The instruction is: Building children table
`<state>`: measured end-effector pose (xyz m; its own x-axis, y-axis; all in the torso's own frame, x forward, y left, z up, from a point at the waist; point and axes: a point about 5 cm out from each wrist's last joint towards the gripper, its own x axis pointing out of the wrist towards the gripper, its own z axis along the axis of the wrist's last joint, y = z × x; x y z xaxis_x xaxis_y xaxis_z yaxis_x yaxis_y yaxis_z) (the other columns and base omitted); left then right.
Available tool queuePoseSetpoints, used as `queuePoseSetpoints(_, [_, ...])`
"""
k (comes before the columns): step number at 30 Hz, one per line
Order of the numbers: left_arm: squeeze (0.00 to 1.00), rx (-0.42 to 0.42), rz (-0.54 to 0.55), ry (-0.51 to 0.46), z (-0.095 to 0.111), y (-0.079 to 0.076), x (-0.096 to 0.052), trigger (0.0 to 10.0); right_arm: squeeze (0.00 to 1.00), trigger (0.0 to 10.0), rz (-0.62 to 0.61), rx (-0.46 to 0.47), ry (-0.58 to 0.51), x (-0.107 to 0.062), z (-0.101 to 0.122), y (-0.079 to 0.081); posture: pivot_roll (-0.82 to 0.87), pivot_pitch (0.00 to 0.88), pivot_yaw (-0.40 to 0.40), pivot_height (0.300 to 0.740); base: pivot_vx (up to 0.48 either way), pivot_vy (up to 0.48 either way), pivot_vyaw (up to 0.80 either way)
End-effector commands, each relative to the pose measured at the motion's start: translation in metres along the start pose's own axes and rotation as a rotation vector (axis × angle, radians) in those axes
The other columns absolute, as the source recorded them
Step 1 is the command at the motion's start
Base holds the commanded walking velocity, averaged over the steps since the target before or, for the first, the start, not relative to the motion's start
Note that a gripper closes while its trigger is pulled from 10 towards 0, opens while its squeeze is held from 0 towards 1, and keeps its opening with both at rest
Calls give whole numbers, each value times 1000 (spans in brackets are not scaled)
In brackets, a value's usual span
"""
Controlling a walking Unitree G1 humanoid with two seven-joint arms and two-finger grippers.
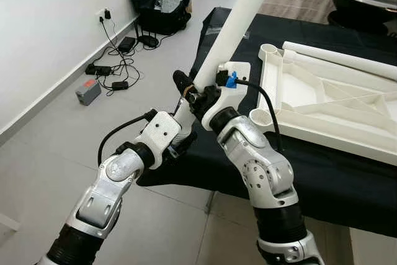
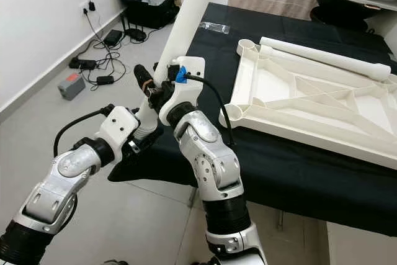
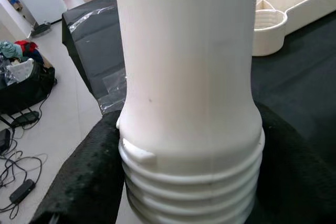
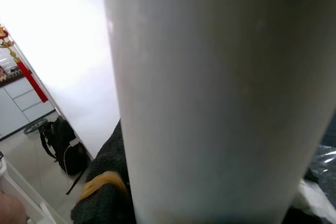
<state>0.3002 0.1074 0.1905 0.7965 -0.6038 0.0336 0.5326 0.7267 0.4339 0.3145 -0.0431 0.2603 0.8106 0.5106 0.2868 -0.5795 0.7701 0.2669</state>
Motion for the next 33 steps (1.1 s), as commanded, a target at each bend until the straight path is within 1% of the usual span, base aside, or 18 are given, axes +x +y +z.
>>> queuePoseSetpoints(1, [0,16,-8,16,-4,-2,0,0,0,10000,3,6,-3,-3,1,0,73,138,-68,740,0,0,0])
queuePoseSetpoints(5, [0,22,-1,20,-4,-2,0,0,0,10000,0,-2,-6,-3,1,0,73,137,-67,740,0,0,0])
queuePoseSetpoints(6, [0,25,-1,24,-4,-3,0,2078,0,10000,-3,-7,-8,-3,1,0,73,135,-68,740,0,0,0])
queuePoseSetpoints(7, [0,25,-1,24,-4,-3,0,2078,0,10000,-3,-7,-8,-3,1,0,73,135,-68,740,0,0,0])
queuePoseSetpoints(8, [0,13,2,23,-4,-4,0,10000,0,10000,-9,-16,-9,-3,1,0,74,135,-70,740,0,0,0])
queuePoseSetpoints(9, [0,5,4,20,-3,-4,0,10000,0,10000,-13,-22,-10,-3,1,-1,74,135,-70,740,0,0,0])
queuePoseSetpoints(13, [0,22,-3,14,-2,-8,0,10000,0,10000,-13,-19,-12,-3,0,-1,73,128,-67,740,0,0,0])
queuePoseSetpoints(14, [0,26,-2,9,-1,-9,-1,10000,1000,10000,-13,-22,-15,-3,0,-1,73,126,-67,740,0,0,0])
queuePoseSetpoints(19, [0,27,1,1,0,-10,-4,10000,1000,10000,14,-6,-14,-3,0,-2,74,120,-70,740,0,0,0])
queuePoseSetpoints(20, [0,23,-4,0,0,-11,-5,10000,933,10000,29,2,-12,-3,0,-2,71,119,-66,740,0,0,0])
queuePoseSetpoints(22, [0,20,-7,0,0,-12,-6,10000,933,10000,38,6,-10,-3,0,-2,71,118,-65,740,0,0,0])
queuePoseSetpoints(23, [0,21,-18,0,0,-15,-7,10000,0,10000,50,22,-6,-3,0,-3,72,114,-67,740,0,0,0])
queuePoseSetpoints(26, [0,20,-49,9,-1,-22,-13,10000,0,10000,135,134,36,-4,-5,-8,75,111,-67,740,0,0,0])
queuePoseSetpoints(31, [0,10,-59,10,-1,-25,-15,10000,0,10000,164,163,49,-5,-7,-10,78,110,-68,740,0,0,0])
queuePoseSetpoints(33, [0,-4,-81,14,-2,-31,-19,10000,0,10000,208,152,67,-7,-9,-15,83,110,-73,740,0,0,0])
